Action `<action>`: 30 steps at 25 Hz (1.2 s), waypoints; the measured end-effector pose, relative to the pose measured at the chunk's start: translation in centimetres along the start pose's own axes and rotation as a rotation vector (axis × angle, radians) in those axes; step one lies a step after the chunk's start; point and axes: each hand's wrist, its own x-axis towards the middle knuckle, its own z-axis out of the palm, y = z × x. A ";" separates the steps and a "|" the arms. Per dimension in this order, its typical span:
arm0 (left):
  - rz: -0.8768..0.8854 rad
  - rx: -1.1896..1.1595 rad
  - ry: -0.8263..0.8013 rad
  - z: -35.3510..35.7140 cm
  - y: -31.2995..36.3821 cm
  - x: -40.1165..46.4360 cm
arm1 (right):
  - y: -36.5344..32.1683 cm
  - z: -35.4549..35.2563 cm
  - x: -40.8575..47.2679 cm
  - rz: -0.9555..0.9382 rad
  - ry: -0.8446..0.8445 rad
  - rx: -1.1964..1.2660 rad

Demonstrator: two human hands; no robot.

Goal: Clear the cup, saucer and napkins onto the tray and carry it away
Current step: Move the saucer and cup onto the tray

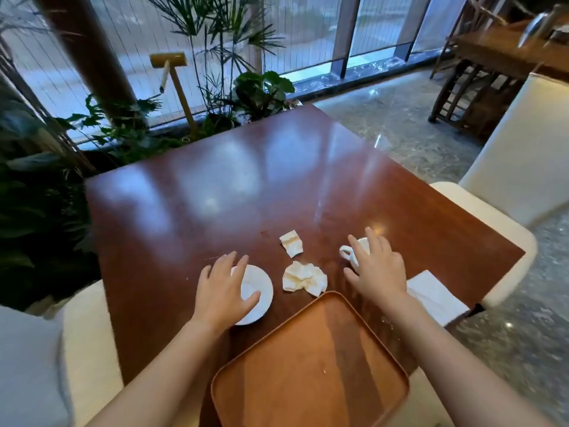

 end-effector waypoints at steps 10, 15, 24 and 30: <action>-0.160 -0.073 -0.519 4.8 -0.8 2.4 | 3.9 3.7 4.6 0.076 -0.326 0.115; -0.115 -0.038 -0.538 5.6 -0.4 2.7 | 4.0 3.7 5.4 0.088 -0.392 0.165; -0.178 -0.132 -0.414 5.0 -0.1 1.6 | 3.7 3.7 5.3 0.040 -0.292 0.182; -0.088 -0.188 -0.253 3.4 3.1 -3.3 | 2.9 2.5 3.0 -0.050 -0.192 0.227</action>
